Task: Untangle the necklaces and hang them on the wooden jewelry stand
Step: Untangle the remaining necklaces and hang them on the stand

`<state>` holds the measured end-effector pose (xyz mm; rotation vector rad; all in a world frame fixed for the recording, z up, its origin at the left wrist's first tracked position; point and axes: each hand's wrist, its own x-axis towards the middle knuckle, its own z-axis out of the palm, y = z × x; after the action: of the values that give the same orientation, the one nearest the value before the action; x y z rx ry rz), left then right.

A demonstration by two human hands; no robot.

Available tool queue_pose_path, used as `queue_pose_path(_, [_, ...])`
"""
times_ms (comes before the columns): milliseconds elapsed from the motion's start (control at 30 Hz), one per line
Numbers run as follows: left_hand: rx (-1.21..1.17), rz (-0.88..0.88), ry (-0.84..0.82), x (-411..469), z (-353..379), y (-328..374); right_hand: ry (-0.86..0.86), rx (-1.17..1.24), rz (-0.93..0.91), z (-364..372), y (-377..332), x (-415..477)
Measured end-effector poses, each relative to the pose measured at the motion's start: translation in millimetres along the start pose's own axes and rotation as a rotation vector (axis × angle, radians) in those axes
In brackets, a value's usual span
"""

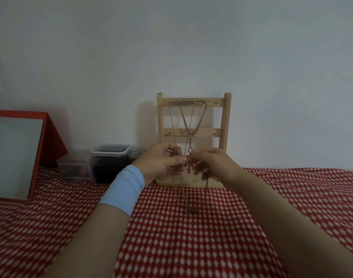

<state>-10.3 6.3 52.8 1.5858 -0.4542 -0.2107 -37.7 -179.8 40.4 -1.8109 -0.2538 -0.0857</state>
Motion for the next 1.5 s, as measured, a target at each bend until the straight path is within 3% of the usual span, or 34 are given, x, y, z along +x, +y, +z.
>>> queue_pose_path(133, [0.061, 0.016, 0.016, 1.5, 0.5, -2.9, 0.045, -0.187, -0.046, 0.6, -0.1, 1.6])
queue_pose_path(433, [0.345, 0.056, 0.065, 5.4, 0.7, -13.1, 0.025, -0.211, -0.034, -6.9, 1.1, -1.0])
queue_pose_path(600, [0.556, 0.071, 0.032, 4.3, 1.5, -14.4, -0.155, -0.329, 0.053, -4.6, 8.3, 0.0])
queue_pose_path(733, [0.46, 0.058, 0.012, 5.0, 2.5, -14.6, -0.187, -0.276, 0.058, -1.0, 10.5, 2.8])
queue_pose_path(867, [0.262, 0.004, 0.052, 5.2, 2.4, -19.5, 0.087, -0.418, -0.097, 3.2, 12.2, 6.9])
queue_pose_path(933, [0.203, -0.019, 0.078, 6.6, 3.3, -22.6, 0.215, -0.365, -0.129, 2.7, 10.4, 7.0])
queue_pose_path(1100, [0.093, -0.011, 0.146, 9.9, 13.2, -25.3, 0.167, -0.26, 0.015, 5.8, 5.2, 2.1])
queue_pose_path(1300, [0.266, 0.039, 0.161, 9.5, 12.8, -24.8, 0.114, 0.036, 0.153, 0.0, 10.4, 1.0])
queue_pose_path(1500, [0.484, 0.177, 0.207, 8.4, 12.6, -19.5, 0.004, 0.15, 0.176, -2.3, 12.9, 2.3])
